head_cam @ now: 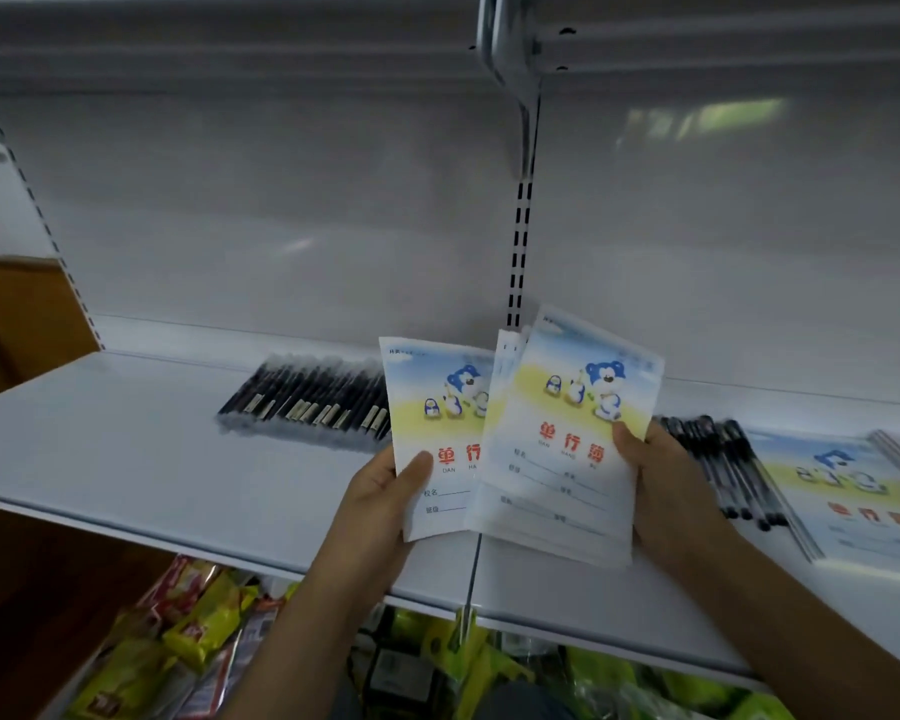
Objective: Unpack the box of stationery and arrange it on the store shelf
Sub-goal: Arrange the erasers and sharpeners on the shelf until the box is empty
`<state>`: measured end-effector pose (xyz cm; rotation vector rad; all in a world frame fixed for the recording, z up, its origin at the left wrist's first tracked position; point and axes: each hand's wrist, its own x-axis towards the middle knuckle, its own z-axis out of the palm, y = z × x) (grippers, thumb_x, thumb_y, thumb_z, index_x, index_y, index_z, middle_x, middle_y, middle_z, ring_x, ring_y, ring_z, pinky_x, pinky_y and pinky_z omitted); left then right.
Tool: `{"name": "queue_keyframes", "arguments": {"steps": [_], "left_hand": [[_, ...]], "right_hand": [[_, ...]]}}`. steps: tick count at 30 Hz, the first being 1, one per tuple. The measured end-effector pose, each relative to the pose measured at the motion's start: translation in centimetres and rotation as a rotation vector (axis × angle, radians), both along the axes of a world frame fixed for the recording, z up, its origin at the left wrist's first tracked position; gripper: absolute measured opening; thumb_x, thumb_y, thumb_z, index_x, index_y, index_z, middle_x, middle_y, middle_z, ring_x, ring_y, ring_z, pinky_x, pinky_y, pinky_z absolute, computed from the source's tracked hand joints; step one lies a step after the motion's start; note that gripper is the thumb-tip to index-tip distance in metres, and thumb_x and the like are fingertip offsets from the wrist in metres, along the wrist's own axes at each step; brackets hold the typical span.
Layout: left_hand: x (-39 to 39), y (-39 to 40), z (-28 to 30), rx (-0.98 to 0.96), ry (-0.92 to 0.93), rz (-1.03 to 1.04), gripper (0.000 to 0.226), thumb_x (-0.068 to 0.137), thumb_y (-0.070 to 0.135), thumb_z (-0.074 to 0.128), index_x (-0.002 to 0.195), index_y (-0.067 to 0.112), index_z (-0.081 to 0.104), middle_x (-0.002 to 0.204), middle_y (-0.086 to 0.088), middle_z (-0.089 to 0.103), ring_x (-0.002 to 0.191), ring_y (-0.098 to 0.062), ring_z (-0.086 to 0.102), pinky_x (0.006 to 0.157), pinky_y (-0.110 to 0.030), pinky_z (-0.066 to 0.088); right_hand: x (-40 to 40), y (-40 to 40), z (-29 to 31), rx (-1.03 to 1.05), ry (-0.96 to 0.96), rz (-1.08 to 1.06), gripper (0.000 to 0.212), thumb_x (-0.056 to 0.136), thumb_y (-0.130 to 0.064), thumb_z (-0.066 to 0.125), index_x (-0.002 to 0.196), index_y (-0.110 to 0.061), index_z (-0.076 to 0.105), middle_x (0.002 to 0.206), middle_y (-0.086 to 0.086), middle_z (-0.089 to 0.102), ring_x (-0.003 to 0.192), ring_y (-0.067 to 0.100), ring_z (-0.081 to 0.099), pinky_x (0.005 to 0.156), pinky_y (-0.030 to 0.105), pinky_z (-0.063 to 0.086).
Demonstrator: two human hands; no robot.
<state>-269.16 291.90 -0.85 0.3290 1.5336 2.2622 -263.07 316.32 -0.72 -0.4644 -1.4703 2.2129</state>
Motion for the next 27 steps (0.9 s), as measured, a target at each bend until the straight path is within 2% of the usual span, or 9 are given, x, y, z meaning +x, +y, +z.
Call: {"name": "queue_keyframes", "arguments": {"steps": [3,8,11,14,15,18,23,24,27], "left_hand": [[0.3,0.1,0.2,-0.021,0.037,-0.058,0.033,0.097,0.02,0.051,0.127,0.013,0.061,0.119,-0.01,0.071,0.11,-0.028,0.067,0.095,-0.046,0.052],[0.9,1.1,0.5,-0.197,0.147,-0.134,0.03,0.093,0.025,0.062,0.123,0.023,0.064,0.116,0.001,0.073,0.109,-0.02,0.068,0.096,-0.045,0.053],[1.2,2.1,0.6,-0.118,0.104,-0.155,0.041,0.086,0.023,0.066,0.126,0.018,0.063,0.12,-0.005,0.071,0.113,-0.024,0.066,0.104,-0.052,0.046],[1.6,3.1,1.1,-0.031,0.087,-0.213,0.045,0.087,0.014,0.062,0.132,0.013,0.057,0.125,-0.009,0.068,0.117,-0.028,0.064,0.105,-0.053,0.045],[1.7,3.4,1.3,-0.024,0.099,-0.219,0.043,0.089,0.012,0.06,0.132,0.014,0.057,0.125,-0.009,0.068,0.117,-0.027,0.064,0.103,-0.051,0.048],[1.7,4.1,2.6,-0.084,0.239,-0.14,0.036,0.095,0.009,0.056,0.129,0.021,0.058,0.121,-0.001,0.071,0.111,-0.018,0.067,0.09,-0.033,0.057],[1.1,5.0,3.6,-0.159,0.425,-0.02,0.035,0.091,0.025,0.06,0.126,0.029,0.058,0.117,0.013,0.071,0.107,-0.005,0.066,0.09,-0.024,0.053],[1.2,5.0,3.2,-0.191,0.443,-0.022,0.035,0.091,0.026,0.061,0.125,0.031,0.058,0.116,0.016,0.07,0.106,-0.001,0.066,0.087,-0.019,0.053],[1.9,5.0,0.7,-0.286,0.434,-0.052,0.037,0.095,0.017,0.061,0.126,0.035,0.052,0.116,0.019,0.068,0.106,0.003,0.064,0.079,-0.01,0.051]], "right_hand": [[0.0,-0.5,0.2,-0.031,0.05,0.018,0.027,0.099,-0.013,0.05,0.125,-0.011,0.058,0.115,0.011,0.071,0.104,0.032,0.068,0.088,0.054,0.055],[0.5,-1.0,0.8,-0.014,0.109,0.145,0.033,0.099,-0.009,0.046,0.129,-0.012,0.056,0.121,0.011,0.068,0.108,0.032,0.067,0.084,0.048,0.057],[0.9,-0.3,1.5,-0.049,0.131,0.158,0.037,0.094,-0.014,0.049,0.13,-0.013,0.057,0.122,0.011,0.068,0.108,0.031,0.067,0.08,0.045,0.058],[1.7,0.4,2.6,-0.039,0.138,0.173,0.043,0.091,-0.021,0.051,0.133,-0.013,0.055,0.129,0.014,0.063,0.115,0.032,0.063,0.091,0.05,0.054],[2.0,0.6,3.1,-0.031,0.147,0.186,0.043,0.091,-0.022,0.05,0.133,-0.013,0.054,0.129,0.014,0.063,0.117,0.033,0.062,0.094,0.052,0.052],[2.9,0.7,5.1,0.033,0.215,0.205,0.039,0.092,-0.019,0.049,0.131,-0.014,0.055,0.126,0.013,0.065,0.115,0.031,0.063,0.094,0.052,0.051],[3.7,0.7,7.8,0.277,0.228,0.092,0.03,0.097,-0.025,0.053,0.125,-0.019,0.06,0.118,0.009,0.07,0.108,0.028,0.067,0.094,0.05,0.052],[3.9,0.7,7.6,0.332,0.206,0.08,0.029,0.097,-0.026,0.054,0.125,-0.019,0.06,0.115,0.009,0.071,0.104,0.027,0.069,0.09,0.047,0.054],[4.9,0.1,6.0,0.425,0.141,0.07,0.026,0.096,-0.02,0.056,0.121,-0.017,0.059,0.1,0.009,0.074,0.078,0.014,0.073,0.065,0.028,0.059]]}}
